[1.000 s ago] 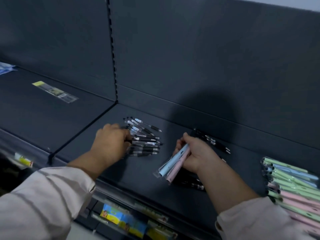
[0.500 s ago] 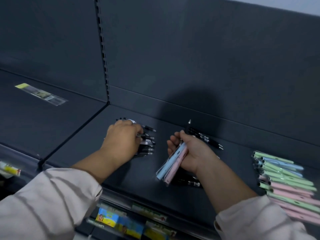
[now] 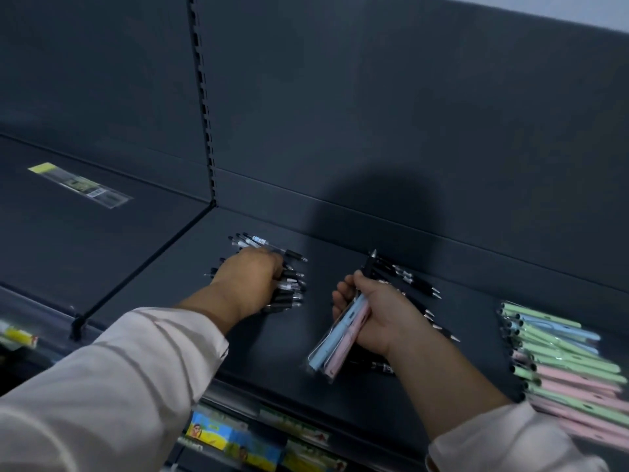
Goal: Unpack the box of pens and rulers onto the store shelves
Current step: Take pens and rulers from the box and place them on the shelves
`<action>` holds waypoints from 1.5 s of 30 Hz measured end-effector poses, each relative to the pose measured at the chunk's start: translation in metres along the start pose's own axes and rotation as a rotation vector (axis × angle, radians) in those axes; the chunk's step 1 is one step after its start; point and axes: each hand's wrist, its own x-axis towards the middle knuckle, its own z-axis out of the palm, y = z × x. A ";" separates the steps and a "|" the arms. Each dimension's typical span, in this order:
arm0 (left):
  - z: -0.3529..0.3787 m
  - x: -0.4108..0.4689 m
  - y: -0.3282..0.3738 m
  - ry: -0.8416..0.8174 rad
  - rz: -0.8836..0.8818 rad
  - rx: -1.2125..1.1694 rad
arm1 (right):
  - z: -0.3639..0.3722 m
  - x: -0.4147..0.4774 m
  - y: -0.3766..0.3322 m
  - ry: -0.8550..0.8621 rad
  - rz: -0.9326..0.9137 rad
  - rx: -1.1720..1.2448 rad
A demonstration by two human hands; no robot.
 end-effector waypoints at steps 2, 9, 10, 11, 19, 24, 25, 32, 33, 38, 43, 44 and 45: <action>0.003 0.002 -0.003 -0.001 0.026 -0.012 | 0.001 0.001 -0.001 0.007 -0.004 -0.001; 0.000 0.001 -0.003 -0.029 0.203 0.262 | 0.009 0.004 0.001 0.007 0.004 -0.008; 0.000 0.001 -0.002 -0.038 0.228 0.350 | 0.010 0.005 0.002 0.008 0.007 -0.008; 0.000 0.001 0.000 -0.044 0.249 0.424 | 0.011 0.006 0.003 0.010 0.008 -0.008; -0.004 0.008 -0.005 0.043 0.241 0.233 | 0.009 0.008 0.000 0.021 0.011 0.013; -0.036 0.004 0.000 0.366 0.002 -0.358 | 0.012 0.009 -0.004 -0.001 0.002 0.043; -0.042 0.004 0.001 0.374 -0.083 -0.505 | 0.013 0.010 -0.005 -0.008 0.002 0.050; -0.030 -0.012 -0.005 0.137 -0.538 -1.234 | 0.019 0.010 -0.007 -0.052 0.012 0.055; -0.025 -0.014 -0.008 0.105 -0.555 -1.221 | 0.019 0.010 -0.006 -0.057 0.015 0.053; -0.016 -0.019 -0.034 0.082 -0.596 -0.652 | 0.016 0.010 -0.005 -0.085 0.018 0.073; -0.031 -0.026 0.009 0.121 -0.370 -0.423 | 0.010 0.008 -0.005 -0.167 -0.029 0.148; -0.031 -0.028 0.026 0.048 -0.333 -0.647 | 0.009 0.007 -0.006 -0.187 -0.049 0.166; -0.031 -0.032 0.043 -0.075 -0.302 -0.850 | 0.009 0.005 -0.007 -0.210 -0.069 0.190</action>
